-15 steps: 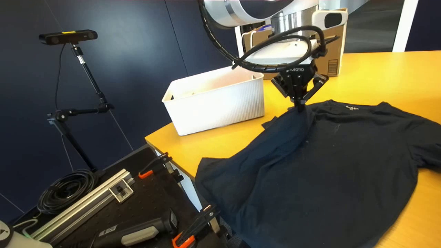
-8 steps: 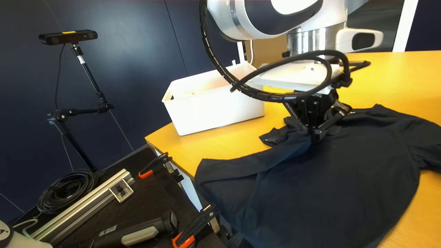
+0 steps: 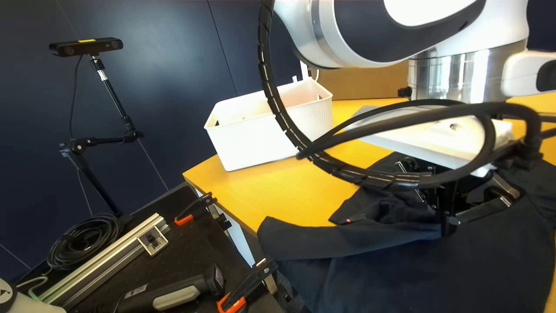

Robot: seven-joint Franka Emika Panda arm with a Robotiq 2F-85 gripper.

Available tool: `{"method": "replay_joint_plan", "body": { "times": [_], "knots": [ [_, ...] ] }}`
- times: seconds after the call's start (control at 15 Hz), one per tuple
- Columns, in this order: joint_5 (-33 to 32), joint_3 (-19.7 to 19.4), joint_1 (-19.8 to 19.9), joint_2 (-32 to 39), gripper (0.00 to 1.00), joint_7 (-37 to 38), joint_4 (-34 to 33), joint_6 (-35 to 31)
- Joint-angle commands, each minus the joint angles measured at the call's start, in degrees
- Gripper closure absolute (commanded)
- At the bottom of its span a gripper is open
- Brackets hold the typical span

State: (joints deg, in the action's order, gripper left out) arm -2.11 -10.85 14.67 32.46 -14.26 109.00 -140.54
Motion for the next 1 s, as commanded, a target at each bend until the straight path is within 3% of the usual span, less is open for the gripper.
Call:
{"method": "replay_joint_plan", "body": {
  "times": [0.0, 0.6, 0.93],
  "knots": [
    [-1.84, -0.32, -0.52, 2.87, 0.99, 4.01, -1.29, -1.57],
    [-1.41, 1.28, -4.66, 11.85, 0.99, 10.15, -5.45, -5.54],
    [-0.96, 2.19, -5.54, 12.01, 0.99, 10.63, -6.31, -6.2]
  ]
}}
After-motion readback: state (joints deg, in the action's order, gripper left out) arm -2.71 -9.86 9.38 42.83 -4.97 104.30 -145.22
